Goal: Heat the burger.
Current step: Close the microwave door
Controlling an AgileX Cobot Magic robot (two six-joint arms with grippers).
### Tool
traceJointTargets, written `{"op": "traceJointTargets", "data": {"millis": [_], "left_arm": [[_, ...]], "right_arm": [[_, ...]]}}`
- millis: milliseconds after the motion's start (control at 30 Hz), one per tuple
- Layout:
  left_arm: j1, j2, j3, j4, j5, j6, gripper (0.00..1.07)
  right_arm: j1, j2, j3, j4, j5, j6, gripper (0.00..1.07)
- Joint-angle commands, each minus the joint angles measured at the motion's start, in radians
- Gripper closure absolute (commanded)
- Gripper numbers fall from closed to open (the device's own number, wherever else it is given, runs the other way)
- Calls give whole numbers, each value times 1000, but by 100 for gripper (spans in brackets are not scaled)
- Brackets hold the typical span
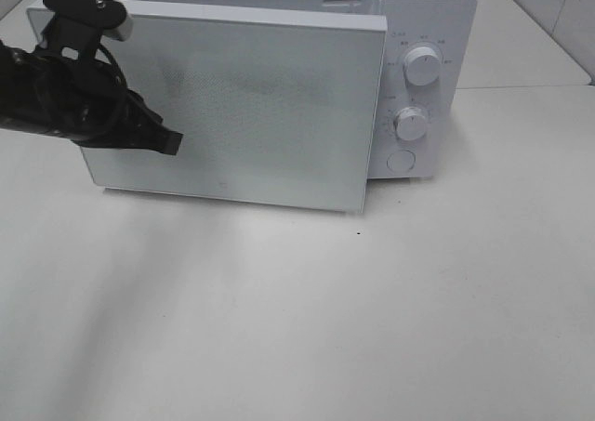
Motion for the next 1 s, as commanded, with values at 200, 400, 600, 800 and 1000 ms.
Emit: {"op": "traceJointTargets", "data": {"millis": [200,400,600,800,1000], "left_arm": [[-57,91,-125,-11,-11,-4,106],[-93,183,-244,-11,-10,-11,106],[-131,267,-374,-11,-4,-11,106],[-156,352,-501,-11,-3,-51,106],[-172,403,-583,-11,16,-71,106]], "right_arm": [[-3,-24,2,6,-17,-5,41],[-3,-24,2,6,-17,-5,41],[-3,-24,2,6,-17,-4,41],[-3,-24,2,6,-17,-4,41],[-3,-24,2,6,-17,-4,41]]}}
